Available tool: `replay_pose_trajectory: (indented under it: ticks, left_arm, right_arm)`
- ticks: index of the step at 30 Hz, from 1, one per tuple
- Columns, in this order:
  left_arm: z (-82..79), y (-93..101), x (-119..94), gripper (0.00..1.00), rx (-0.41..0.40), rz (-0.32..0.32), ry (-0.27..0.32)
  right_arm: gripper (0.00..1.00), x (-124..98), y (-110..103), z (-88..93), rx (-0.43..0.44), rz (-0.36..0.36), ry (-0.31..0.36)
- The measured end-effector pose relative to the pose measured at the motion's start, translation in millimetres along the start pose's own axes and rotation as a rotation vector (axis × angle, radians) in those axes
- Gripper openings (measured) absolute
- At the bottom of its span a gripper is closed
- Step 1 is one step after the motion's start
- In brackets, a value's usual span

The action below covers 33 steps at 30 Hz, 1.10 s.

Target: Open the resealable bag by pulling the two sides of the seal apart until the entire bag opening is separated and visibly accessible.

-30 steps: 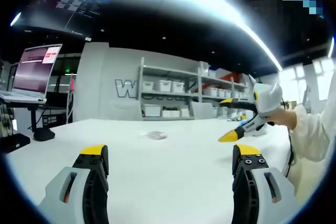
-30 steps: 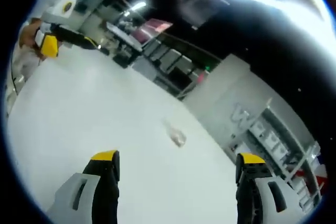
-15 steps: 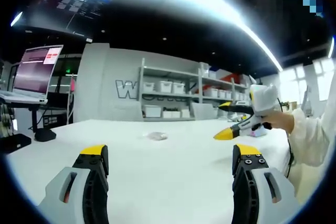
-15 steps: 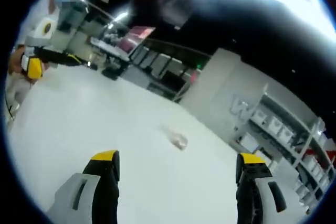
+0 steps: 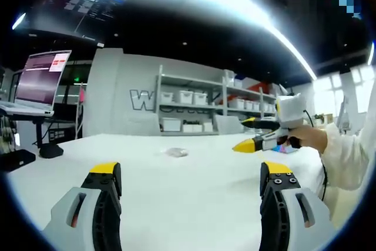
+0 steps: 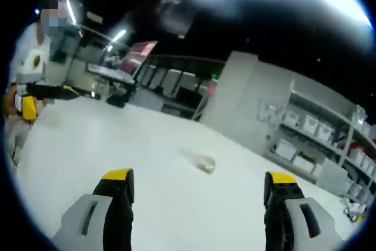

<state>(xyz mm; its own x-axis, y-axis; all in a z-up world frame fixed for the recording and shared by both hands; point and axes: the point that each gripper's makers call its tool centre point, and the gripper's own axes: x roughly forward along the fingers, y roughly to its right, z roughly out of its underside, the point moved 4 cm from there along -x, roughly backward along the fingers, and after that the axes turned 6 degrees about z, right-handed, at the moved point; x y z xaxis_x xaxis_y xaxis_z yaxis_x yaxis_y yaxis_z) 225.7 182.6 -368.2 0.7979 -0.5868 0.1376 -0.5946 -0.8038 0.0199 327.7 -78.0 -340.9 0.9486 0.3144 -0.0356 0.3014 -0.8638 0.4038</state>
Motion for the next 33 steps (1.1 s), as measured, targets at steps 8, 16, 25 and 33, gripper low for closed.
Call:
replay_pose_trajectory:
  ticks: [8, 16, 25, 33]
  left_arm:
    - [0.4, 1.1, 0.3, 0.97, -0.001, 0.003, 0.001]
    - [0.2, 0.3, -0.3, 0.97, -0.001, -0.002, 0.0]
    - [1.1, 1.6, -1.8, 0.97, 0.0, -0.002, -0.004]
    - [0.7, 1.0, -3.8, 0.97, -0.002, -0.005, -0.003]
  right_arm:
    - [0.92, 3.8, 0.2, 3.2, 0.052, -0.005, -0.008]
    - [0.93, 10.6, -1.1, -1.9, 0.013, -0.02, -0.023]
    - [0.93, 17.5, -3.2, -16.1, -0.07, -0.023, -0.002]
    - [0.93, 19.0, -4.7, -16.0, -0.177, -0.028, -0.021]
